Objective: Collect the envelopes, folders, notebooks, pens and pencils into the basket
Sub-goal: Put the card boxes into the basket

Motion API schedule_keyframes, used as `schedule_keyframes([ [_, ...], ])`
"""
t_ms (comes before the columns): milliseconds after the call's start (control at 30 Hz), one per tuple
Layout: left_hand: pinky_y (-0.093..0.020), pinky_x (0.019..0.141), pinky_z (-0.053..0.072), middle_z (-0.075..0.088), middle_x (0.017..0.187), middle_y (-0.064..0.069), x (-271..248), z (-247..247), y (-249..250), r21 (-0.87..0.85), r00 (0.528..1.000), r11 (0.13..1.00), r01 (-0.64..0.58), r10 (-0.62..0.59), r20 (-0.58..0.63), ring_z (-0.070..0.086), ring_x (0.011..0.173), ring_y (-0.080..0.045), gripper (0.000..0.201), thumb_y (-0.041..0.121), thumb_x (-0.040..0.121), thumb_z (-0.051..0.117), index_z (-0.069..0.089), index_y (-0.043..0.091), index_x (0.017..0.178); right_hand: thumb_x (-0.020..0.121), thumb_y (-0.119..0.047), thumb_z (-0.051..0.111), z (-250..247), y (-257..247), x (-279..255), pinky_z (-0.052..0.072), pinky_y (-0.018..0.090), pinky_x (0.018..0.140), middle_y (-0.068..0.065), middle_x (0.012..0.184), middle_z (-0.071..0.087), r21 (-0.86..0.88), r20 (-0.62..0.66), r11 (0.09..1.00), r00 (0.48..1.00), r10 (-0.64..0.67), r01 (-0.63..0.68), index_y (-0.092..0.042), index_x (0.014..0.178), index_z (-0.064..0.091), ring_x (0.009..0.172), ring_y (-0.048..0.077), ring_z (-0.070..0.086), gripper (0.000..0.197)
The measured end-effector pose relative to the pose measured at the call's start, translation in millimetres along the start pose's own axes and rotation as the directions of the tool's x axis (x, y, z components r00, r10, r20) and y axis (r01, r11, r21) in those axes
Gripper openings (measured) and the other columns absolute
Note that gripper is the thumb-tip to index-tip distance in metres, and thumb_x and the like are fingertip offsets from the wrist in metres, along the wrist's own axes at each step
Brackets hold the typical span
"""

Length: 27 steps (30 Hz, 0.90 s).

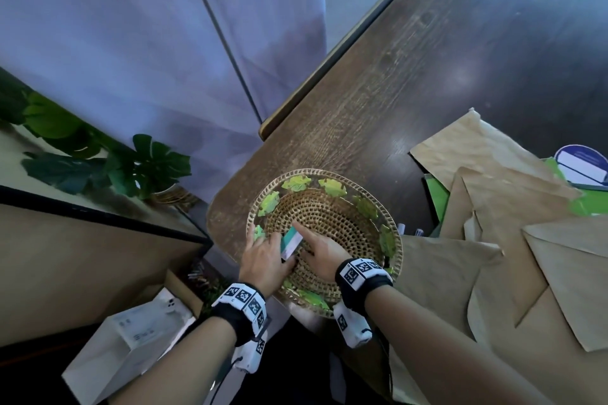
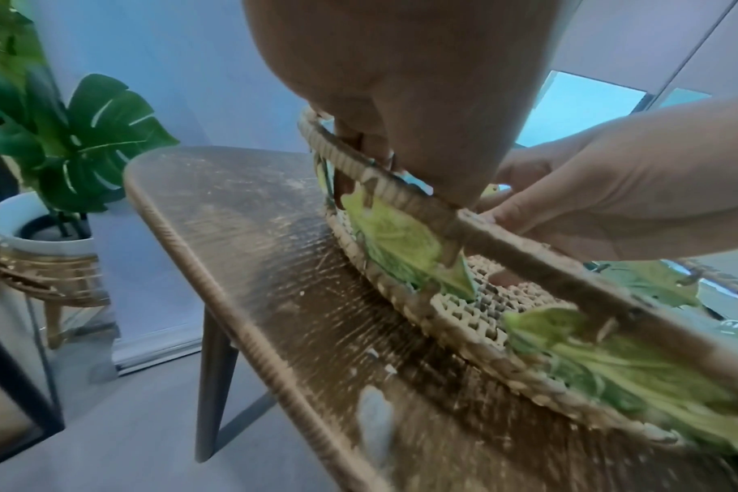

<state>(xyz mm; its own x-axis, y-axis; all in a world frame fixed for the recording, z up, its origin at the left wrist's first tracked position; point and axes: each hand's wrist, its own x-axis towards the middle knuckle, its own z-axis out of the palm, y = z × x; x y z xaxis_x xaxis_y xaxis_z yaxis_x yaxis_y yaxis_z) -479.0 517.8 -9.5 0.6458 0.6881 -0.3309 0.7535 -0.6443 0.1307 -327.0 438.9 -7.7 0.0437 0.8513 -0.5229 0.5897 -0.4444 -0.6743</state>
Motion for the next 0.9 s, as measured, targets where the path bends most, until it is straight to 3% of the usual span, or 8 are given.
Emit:
schedule_keyframes([
  [133, -0.045, 0.123, 0.004, 0.064, 0.081, 0.008, 0, 0, 1, 0.024, 1.000, 0.999, 0.021, -0.021, -0.003, 0.066, 0.090, -0.016, 0.033, 0.053, 0.087, 0.059, 0.047, 0.023, 0.094, 0.097, -0.007, 0.047, 0, 0, -2, 0.043, 0.029, 0.070, 0.004, 0.161, 0.028, -0.036, 0.042, 0.999, 0.999, -0.028, 0.029, -0.031, 0.158, -0.004, 0.094, 0.024, 0.061, 0.083],
  [200, -0.045, 0.123, 0.004, 0.068, 0.087, 0.007, 0, -5, 5, 0.041, 1.000, 0.999, 0.019, -0.019, 0.011, 0.067, 0.093, -0.015, 0.034, 0.053, 0.088, 0.059, 0.050, 0.022, 0.099, 0.098, -0.012, 0.049, -4, 0, -5, 0.045, 0.030, 0.064, 0.008, 0.158, 0.034, -0.030, 0.057, 0.999, 0.998, -0.022, 0.024, -0.028, 0.158, -0.007, 0.084, 0.022, 0.061, 0.083],
  [267, -0.047, 0.123, 0.007, 0.070, 0.095, 0.004, -2, -9, 10, 0.042, 1.000, 0.999, 0.021, -0.022, 0.019, 0.066, 0.100, -0.017, 0.038, 0.054, 0.089, 0.058, 0.053, 0.020, 0.106, 0.099, -0.021, 0.051, -10, 3, -12, 0.053, 0.034, 0.077, 0.011, 0.152, 0.043, -0.006, 0.055, 1.000, 0.998, 0.023, -0.022, -0.026, 0.159, -0.004, 0.098, 0.024, 0.065, 0.082],
  [333, -0.049, 0.121, 0.016, 0.068, 0.114, -0.001, -5, -11, 18, 0.053, 1.000, 0.998, 0.023, -0.023, 0.001, 0.061, 0.113, -0.020, 0.053, 0.055, 0.087, 0.060, 0.054, 0.016, 0.123, 0.100, -0.029, 0.052, -20, 8, -27, 0.048, 0.033, 0.098, 0.008, 0.155, 0.039, 0.020, 0.023, 0.997, 0.997, 0.078, -0.078, -0.025, 0.159, 0.008, 0.126, 0.024, 0.055, 0.073],
  [433, -0.050, 0.113, 0.033, 0.060, 0.131, -0.005, -9, -18, 44, 0.052, 0.993, 0.996, -0.069, 0.074, -0.091, 0.056, 0.121, -0.025, 0.066, 0.047, 0.084, 0.068, 0.050, 0.013, 0.138, 0.099, -0.034, 0.050, -35, 28, -63, 0.051, 0.031, 0.095, 0.003, 0.144, 0.054, 0.133, -0.076, 0.985, 0.990, 0.119, -0.109, -0.028, 0.150, 0.037, 0.119, 0.018, 0.060, 0.052],
  [533, -0.038, 0.104, 0.042, 0.059, 0.127, 0.002, -12, -31, 97, -0.023, 0.948, 0.951, -0.309, 0.305, -0.093, 0.055, 0.118, -0.019, 0.050, 0.040, 0.088, 0.064, 0.054, 0.019, 0.133, 0.098, -0.031, 0.054, -49, 62, -114, 0.052, 0.032, 0.096, -0.003, 0.124, 0.067, 0.303, -0.223, 0.950, 0.964, 0.144, -0.072, -0.025, 0.134, 0.058, 0.108, 0.012, 0.064, 0.037],
  [733, -0.028, 0.090, 0.044, 0.061, 0.119, 0.006, -18, -35, 255, -0.156, 0.714, 0.716, -0.680, 0.696, 0.077, 0.060, 0.106, -0.016, 0.030, 0.042, 0.097, 0.050, 0.057, 0.026, 0.121, 0.094, -0.017, 0.064, -67, 164, -247, 0.055, 0.036, 0.084, -0.001, 0.096, 0.072, 0.512, -0.509, 0.851, 0.757, 0.410, -0.117, -0.018, 0.111, 0.070, 0.080, 0.008, 0.066, 0.018],
  [900, -0.033, 0.082, 0.048, 0.066, 0.106, 0.002, -41, -12, 399, -0.282, 0.515, 0.536, -0.796, 0.844, 0.150, 0.062, 0.095, -0.019, 0.024, 0.038, 0.098, 0.052, 0.063, 0.021, 0.112, 0.093, -0.019, 0.066, -77, 251, -372, 0.045, 0.017, 0.070, -0.006, 0.086, 0.070, 0.564, -0.616, 0.767, 0.463, 0.638, -0.306, -0.022, 0.099, 0.071, 0.077, 0.010, 0.065, 0.008],
])
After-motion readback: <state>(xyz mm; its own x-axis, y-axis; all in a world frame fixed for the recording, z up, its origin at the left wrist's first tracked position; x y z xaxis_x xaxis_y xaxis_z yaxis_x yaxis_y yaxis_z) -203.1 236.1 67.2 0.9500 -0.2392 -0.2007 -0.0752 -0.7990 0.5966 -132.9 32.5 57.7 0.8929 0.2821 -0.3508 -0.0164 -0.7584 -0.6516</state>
